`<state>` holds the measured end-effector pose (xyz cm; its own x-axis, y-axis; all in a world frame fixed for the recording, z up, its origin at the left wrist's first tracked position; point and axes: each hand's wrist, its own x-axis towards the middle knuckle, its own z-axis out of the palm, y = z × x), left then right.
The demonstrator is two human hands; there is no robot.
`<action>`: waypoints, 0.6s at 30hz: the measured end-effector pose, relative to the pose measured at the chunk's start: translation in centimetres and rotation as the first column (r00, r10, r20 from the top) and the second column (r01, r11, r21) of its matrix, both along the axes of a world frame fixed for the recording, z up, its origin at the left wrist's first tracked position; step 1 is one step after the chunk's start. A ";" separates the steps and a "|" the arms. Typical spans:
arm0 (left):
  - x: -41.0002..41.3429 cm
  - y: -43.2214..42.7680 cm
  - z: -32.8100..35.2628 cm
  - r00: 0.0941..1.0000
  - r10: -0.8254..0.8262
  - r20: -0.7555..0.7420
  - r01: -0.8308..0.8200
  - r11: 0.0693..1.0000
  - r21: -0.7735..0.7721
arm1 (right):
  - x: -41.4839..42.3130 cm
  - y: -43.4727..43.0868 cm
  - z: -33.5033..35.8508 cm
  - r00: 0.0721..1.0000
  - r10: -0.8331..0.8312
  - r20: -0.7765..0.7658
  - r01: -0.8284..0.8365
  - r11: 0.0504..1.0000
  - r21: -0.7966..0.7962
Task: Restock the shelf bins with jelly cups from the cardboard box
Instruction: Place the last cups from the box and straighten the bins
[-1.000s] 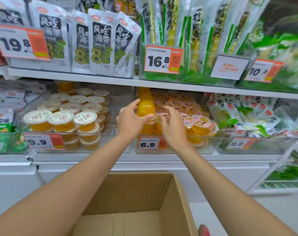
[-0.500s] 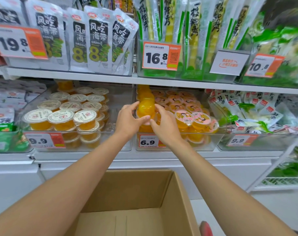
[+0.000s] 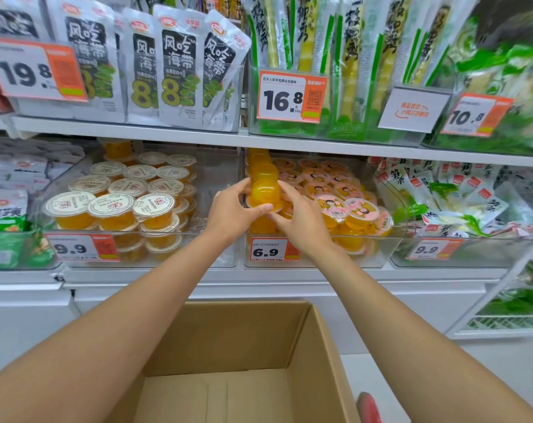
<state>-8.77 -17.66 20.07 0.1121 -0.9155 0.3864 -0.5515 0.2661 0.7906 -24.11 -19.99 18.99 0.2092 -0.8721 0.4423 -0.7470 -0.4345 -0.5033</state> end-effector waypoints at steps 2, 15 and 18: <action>0.2 -0.1 -0.4 1.000 0.021 0.007 -0.021 1.000 0.006 | -0.2 -0.1 -0.3 1.000 -0.009 -0.024 0.009 1.000 -0.011; -0.2 0.6 -0.7 0.992 0.126 -0.027 -0.126 0.992 -0.017 | -0.9 1.6 0.2 0.999 -0.011 -0.034 0.010 0.999 -0.035; -0.1 0.8 -0.7 0.990 0.138 -0.028 -0.138 0.990 -0.002 | -0.9 1.9 0.4 1.000 -0.016 -0.010 0.016 0.999 -0.035</action>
